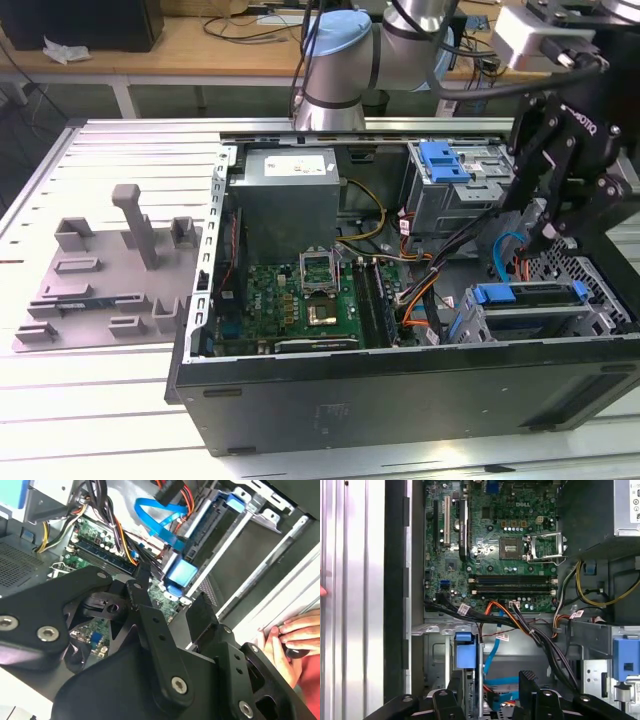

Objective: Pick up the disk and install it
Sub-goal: 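Insert the first disk wire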

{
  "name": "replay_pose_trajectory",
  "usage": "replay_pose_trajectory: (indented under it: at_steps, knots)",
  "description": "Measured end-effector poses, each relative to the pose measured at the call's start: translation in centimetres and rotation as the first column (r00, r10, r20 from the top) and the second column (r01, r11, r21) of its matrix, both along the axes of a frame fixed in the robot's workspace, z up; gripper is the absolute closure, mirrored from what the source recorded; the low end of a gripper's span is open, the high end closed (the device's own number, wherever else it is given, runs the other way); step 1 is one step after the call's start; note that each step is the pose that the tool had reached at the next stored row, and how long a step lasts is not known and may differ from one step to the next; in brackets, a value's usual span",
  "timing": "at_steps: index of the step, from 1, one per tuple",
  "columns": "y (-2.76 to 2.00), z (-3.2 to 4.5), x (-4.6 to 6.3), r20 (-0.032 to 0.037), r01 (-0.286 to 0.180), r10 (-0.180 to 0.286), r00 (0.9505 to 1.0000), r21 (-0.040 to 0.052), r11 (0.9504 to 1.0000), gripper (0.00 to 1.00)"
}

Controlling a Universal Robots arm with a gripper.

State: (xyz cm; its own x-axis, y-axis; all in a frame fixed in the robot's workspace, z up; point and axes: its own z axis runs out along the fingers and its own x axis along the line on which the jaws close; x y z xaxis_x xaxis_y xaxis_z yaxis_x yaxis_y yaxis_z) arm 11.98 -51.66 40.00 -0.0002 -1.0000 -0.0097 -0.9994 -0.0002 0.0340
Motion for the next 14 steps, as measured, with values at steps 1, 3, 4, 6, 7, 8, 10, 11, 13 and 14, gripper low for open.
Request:
replay_pose_trajectory:
  at_steps: [1,3,4,6,7,8,10,11,13,14]
  knots:
    - [0.3,0.0,0.0,0.0,0.0,0.0,1.0,-0.0033,1.0,0.43]
    - [0.93,0.0,0.0,0.0,0.0,0.0,1.0,-0.0085,1.0,0.43]
    - [1.43,0.0,0.0,0.0,0.0,0.0,1.0,-0.0144,0.9999,0.43]
    - [2.12,0.0,0.0,0.0,0.0,0.0,1.0,-0.0294,0.9996,0.43]
    - [2.39,0.0,0.0,0.0,0.001,-0.001,1.0,-0.0396,0.9992,0.43]
    - [2.79,0.0,0.0,0.0001,0.002,-0.002,1.0,-0.0563,0.9984,0.43]
    - [3.2,0.0,0.1,0.0001,0.002,-0.002,1.0,-0.0728,0.9973,0.43]
    - [3.42,0.01,0.1,0.0001,0.002,-0.002,1.0,-0.083,0.9965,0.43]
    - [3.92,-0.01,0.1,0.0002,0.002,-0.002,1.0,-0.1075,0.9942,0.43]
    - [4.26,-0.02,0.2,0.0002,0.002,-0.002,1.0,-0.1256,0.9921,0.43]
